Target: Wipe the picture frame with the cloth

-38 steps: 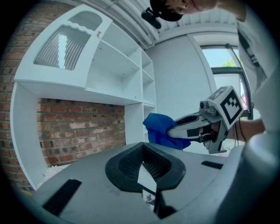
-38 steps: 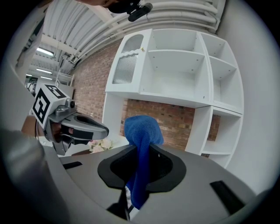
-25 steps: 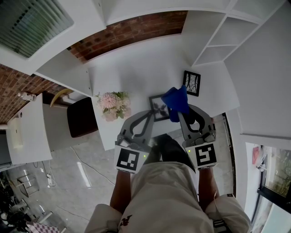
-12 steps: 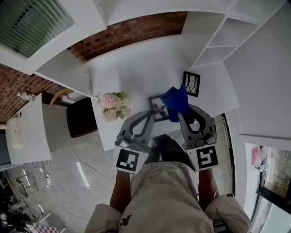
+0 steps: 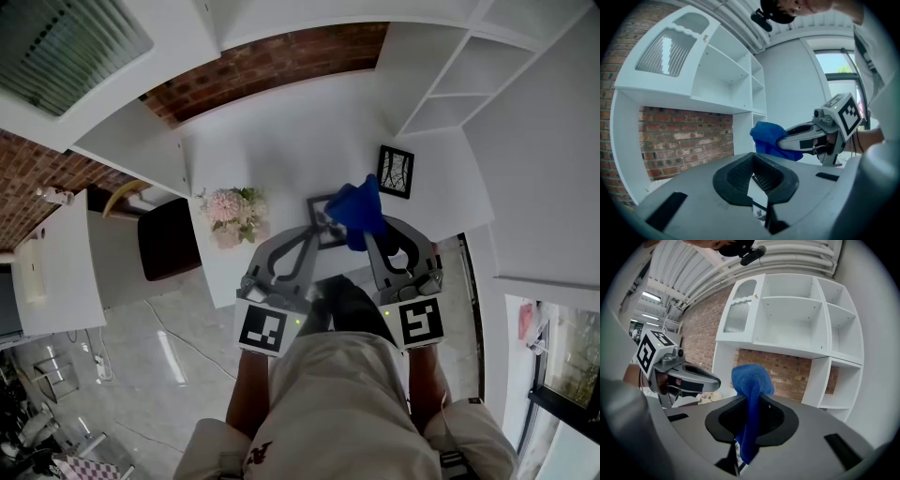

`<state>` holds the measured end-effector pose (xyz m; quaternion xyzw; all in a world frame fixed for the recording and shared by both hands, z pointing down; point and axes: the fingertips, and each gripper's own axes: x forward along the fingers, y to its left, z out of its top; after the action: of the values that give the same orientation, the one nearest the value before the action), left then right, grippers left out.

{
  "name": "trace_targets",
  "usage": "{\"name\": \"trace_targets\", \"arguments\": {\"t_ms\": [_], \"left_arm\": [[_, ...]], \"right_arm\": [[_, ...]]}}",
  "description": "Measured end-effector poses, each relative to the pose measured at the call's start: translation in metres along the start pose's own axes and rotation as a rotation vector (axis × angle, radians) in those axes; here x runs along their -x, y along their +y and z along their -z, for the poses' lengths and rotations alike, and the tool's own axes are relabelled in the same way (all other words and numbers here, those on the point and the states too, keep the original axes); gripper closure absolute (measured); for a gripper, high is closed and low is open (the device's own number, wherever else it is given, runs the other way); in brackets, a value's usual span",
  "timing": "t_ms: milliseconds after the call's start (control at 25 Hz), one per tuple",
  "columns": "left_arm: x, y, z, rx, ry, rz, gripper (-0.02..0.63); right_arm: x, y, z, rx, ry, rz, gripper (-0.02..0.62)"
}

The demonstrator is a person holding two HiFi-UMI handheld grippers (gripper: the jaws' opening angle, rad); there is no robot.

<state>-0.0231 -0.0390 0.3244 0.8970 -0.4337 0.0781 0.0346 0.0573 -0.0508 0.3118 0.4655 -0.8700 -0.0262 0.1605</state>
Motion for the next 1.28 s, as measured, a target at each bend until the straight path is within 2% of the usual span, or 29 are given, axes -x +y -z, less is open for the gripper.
{"name": "trace_targets", "arguments": {"t_ms": [1280], "left_arm": [[-0.0052,-0.0007,0.0034,-0.003,0.014,0.004,0.603]], "right_arm": [[-0.0045,-0.001,0.0056,0.011,0.025,-0.019,0.541]]}}
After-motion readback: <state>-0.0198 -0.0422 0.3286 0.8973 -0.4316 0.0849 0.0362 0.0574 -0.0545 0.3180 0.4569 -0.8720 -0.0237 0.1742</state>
